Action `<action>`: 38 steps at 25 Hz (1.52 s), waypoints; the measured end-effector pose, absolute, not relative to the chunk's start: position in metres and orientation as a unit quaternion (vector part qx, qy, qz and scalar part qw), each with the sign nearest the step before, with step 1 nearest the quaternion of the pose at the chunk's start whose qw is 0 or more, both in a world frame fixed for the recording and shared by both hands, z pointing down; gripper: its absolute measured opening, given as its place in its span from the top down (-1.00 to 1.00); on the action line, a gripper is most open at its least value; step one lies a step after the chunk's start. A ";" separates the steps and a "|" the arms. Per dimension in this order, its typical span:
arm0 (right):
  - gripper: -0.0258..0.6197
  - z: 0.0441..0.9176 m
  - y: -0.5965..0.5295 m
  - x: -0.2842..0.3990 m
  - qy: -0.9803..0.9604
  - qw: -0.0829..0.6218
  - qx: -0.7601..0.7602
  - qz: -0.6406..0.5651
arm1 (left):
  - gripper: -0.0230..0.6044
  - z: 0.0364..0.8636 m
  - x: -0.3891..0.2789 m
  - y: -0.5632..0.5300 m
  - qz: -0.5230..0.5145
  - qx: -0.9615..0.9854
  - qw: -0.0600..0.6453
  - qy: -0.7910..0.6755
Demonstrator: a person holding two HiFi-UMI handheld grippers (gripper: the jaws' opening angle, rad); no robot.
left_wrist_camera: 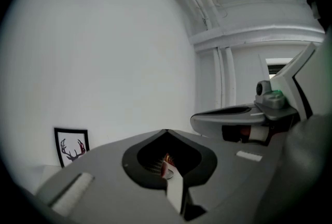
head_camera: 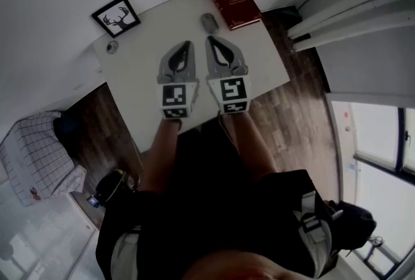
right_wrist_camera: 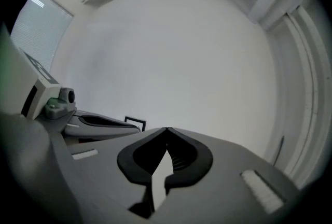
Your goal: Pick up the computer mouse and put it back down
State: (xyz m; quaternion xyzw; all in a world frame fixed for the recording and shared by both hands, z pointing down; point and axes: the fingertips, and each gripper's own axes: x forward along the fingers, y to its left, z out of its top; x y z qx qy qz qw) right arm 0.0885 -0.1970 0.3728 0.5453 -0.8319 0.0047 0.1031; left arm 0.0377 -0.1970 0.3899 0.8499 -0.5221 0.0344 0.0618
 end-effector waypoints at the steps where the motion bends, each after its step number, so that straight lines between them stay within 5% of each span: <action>1: 0.88 0.364 -0.190 0.090 -0.828 0.098 0.553 -0.004 | 0.92 0.384 0.038 -0.191 0.032 0.854 0.058 -0.516; 38: 0.88 0.317 0.029 0.241 -0.834 0.027 0.551 -0.017 | 0.92 0.326 0.168 0.023 -0.009 0.838 0.023 -0.545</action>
